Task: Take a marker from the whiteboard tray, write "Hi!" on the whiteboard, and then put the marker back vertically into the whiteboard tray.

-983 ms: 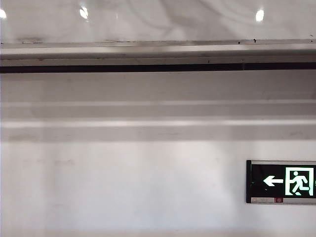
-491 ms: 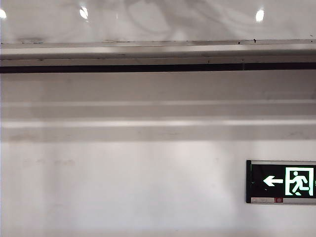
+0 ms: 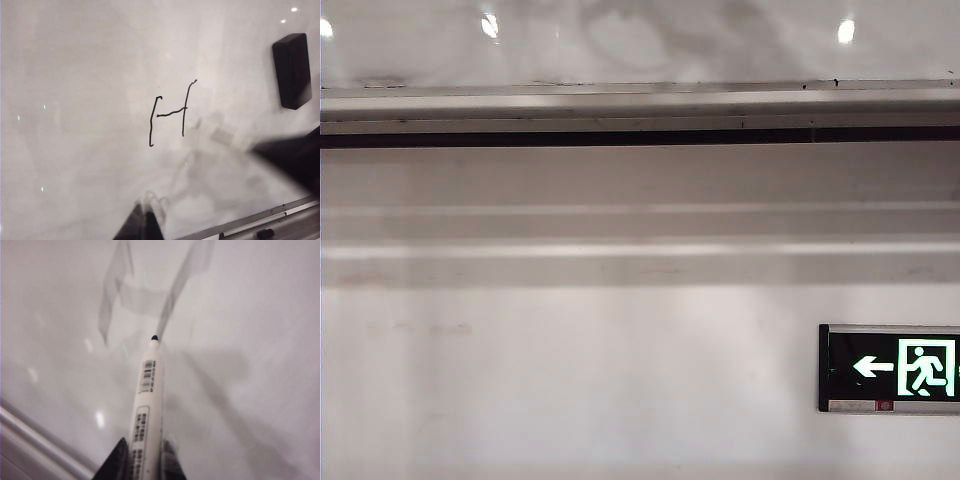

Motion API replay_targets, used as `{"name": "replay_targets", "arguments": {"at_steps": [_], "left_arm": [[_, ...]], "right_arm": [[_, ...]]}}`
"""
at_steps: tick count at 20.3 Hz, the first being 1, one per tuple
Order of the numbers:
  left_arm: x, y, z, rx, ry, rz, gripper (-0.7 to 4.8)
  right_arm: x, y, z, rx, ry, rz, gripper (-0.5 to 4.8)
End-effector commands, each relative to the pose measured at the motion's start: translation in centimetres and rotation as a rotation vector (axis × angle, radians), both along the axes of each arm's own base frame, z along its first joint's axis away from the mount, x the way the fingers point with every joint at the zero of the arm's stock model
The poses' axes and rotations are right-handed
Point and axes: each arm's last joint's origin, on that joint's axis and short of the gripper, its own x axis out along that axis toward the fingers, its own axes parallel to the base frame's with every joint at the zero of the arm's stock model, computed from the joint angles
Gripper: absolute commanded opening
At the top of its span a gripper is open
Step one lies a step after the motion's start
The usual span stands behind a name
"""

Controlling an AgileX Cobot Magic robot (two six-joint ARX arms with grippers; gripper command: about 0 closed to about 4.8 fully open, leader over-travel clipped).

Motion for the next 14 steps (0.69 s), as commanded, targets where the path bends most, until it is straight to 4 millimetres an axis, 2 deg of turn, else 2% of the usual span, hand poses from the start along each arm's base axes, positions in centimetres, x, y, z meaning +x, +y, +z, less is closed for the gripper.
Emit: {"name": "replay_targets", "arguments": {"at_steps": [1, 7, 14], "left_arm": [[-0.3, 0.1, 0.3, -0.009, -0.020, -0.005, -0.05], [-0.3, 0.1, 0.3, -0.008, -0.018, -0.005, -0.05], [-0.3, 0.1, 0.3, -0.008, -0.017, -0.005, -0.05]], "right_arm": [[0.2, -0.7, 0.9, 0.051, -0.046, -0.026, -0.01], [1.5, -0.7, 0.3, 0.044, -0.041, -0.043, -0.01], [1.7, -0.6, 0.5, 0.074, -0.071, -0.065, -0.01]]}}
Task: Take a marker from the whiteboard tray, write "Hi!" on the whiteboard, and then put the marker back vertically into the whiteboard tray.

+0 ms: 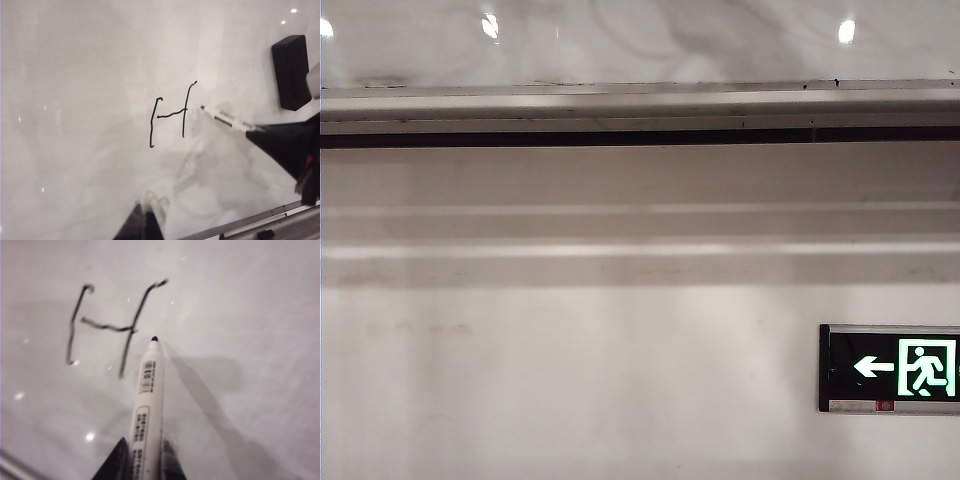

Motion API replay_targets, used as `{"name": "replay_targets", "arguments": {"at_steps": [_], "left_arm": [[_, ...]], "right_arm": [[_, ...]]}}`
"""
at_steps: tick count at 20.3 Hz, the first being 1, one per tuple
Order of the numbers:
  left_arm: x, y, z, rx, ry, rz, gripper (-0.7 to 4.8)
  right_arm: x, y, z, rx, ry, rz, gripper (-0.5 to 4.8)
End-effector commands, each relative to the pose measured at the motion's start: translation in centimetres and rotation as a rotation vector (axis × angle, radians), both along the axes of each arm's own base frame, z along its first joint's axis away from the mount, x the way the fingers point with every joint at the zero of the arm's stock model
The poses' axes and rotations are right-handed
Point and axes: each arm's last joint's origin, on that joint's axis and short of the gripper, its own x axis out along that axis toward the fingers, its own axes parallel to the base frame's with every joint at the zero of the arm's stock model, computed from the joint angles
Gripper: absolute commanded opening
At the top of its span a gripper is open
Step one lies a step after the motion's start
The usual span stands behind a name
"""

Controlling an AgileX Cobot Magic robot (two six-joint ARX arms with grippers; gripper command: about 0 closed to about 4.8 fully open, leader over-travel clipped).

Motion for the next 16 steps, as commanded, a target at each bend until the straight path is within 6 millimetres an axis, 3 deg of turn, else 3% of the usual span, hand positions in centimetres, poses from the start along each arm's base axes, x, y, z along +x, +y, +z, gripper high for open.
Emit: {"name": "replay_targets", "arguments": {"at_steps": [1, 16], "left_arm": [[-0.2, 0.0, 0.2, -0.007, -0.013, -0.005, -0.05], [-0.2, 0.0, 0.2, -0.007, -0.013, -0.005, -0.05]], "right_arm": [[0.2, 0.0, 0.2, 0.022, -0.020, -0.033, -0.01], [1.2, -0.3, -1.8, -0.074, 0.117, -0.055, -0.01]]}}
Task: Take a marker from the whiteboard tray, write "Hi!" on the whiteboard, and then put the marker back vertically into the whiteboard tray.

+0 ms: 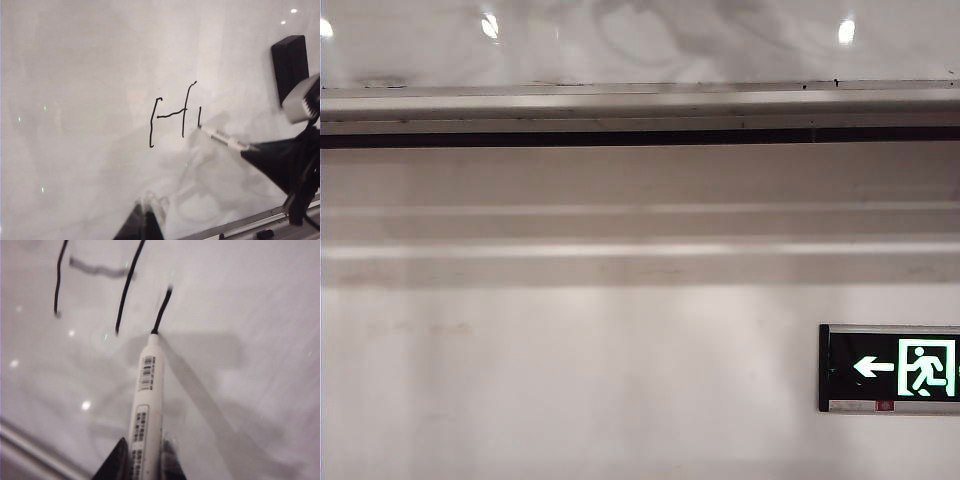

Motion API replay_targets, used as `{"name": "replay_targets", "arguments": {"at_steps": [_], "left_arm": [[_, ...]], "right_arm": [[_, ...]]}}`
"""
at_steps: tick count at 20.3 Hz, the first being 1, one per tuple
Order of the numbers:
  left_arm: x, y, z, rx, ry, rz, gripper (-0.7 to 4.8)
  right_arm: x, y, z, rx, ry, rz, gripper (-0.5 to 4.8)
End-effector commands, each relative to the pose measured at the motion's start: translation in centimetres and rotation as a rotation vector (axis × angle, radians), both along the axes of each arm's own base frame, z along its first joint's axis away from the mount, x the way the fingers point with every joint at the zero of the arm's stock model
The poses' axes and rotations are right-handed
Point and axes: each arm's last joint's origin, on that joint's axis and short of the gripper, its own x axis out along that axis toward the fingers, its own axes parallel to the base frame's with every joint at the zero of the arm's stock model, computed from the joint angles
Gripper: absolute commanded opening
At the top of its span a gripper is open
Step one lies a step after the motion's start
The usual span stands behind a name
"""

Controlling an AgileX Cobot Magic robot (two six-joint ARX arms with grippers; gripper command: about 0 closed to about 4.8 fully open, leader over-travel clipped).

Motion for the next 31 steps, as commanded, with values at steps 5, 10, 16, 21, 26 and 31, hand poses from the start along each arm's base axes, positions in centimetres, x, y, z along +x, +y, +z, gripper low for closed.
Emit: {"name": "replay_targets", "arguments": {"at_steps": [5, 10, 16, 21, 26, 31], "left_arm": [[-0.2, 0.0, 0.2, -0.006, -0.013, -0.005, -0.05], [-0.1, 0.0, 0.1, -0.003, -0.001, -0.005, -0.05], [-0.1, 0.0, 0.1, -0.002, 0.002, -0.005, -0.05], [-0.1, 0.0, 0.1, -0.002, 0.001, -0.005, -0.05], [-0.1, 0.0, 0.1, -0.002, 0.001, -0.005, -0.05], [-0.1, 0.0, 0.1, -0.002, 0.001, -0.005, -0.05]], "right_arm": [[-2.1, -1.1, 1.8, 0.061, -0.029, 0.033, -0.01], [-2.7, -1.3, 3.3, 0.119, -0.140, 0.052, -0.01], [-2.0, -0.9, 3.1, 0.128, -0.152, 0.060, -0.01], [-1.4, -0.5, 2.8, 0.133, -0.157, 0.048, -0.01], [-0.9, -0.3, 2.4, 0.125, -0.150, 0.041, -0.01], [-0.5, -0.3, 2.2, 0.119, -0.145, 0.036, -0.01]]}}
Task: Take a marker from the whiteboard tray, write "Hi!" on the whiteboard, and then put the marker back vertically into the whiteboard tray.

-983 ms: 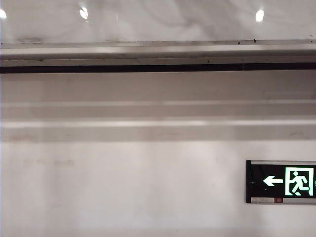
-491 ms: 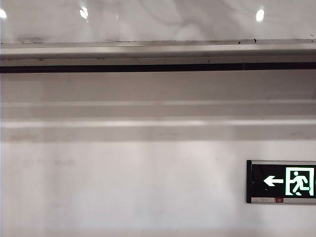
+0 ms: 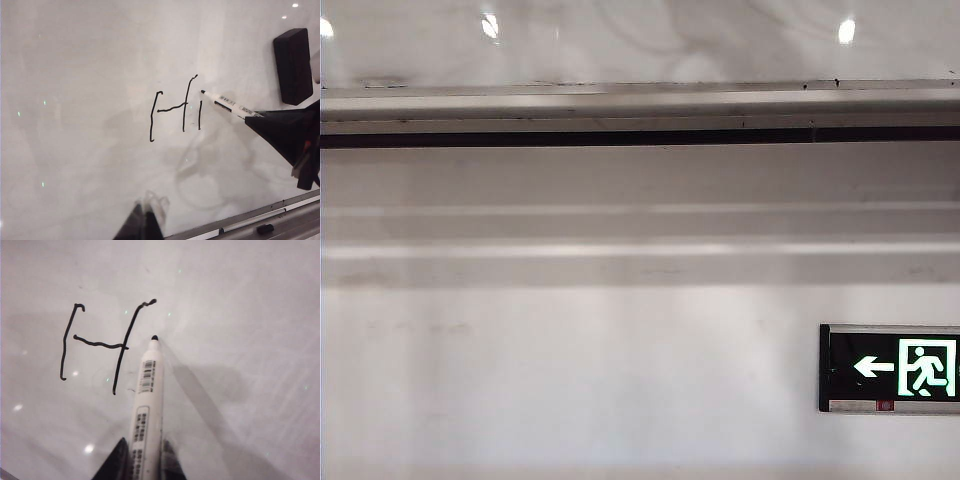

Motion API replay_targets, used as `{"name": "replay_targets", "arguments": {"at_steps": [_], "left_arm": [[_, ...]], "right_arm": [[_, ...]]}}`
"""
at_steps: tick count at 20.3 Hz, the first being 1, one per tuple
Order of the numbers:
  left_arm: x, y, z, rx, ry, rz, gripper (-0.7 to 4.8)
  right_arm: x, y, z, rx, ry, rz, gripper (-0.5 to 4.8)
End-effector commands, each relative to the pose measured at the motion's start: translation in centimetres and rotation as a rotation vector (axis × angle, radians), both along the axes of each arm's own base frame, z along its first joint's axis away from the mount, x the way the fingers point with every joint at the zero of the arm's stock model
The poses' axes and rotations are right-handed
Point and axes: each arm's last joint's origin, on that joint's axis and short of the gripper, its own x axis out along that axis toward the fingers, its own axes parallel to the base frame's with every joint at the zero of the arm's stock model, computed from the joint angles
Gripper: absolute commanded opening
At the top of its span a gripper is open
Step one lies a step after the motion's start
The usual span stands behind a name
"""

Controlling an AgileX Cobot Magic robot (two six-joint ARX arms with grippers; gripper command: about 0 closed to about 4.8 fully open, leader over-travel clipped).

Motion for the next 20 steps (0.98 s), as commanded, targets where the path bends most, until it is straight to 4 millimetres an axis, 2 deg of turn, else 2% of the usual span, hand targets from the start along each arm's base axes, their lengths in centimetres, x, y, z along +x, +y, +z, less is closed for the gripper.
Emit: {"name": "replay_targets", "arguments": {"at_steps": [1, 20], "left_arm": [[-0.20, 0.05, 0.26, -0.008, -0.017, -0.005, -0.05], [-0.20, 0.05, 0.26, -0.008, -0.017, -0.005, -0.05]], "right_arm": [[0.01, -0.13, 0.27, 0.016, -0.014, -0.006, -0.01], [0.44, -0.26, 0.08, 0.016, -0.008, -0.042, -0.01]]}}
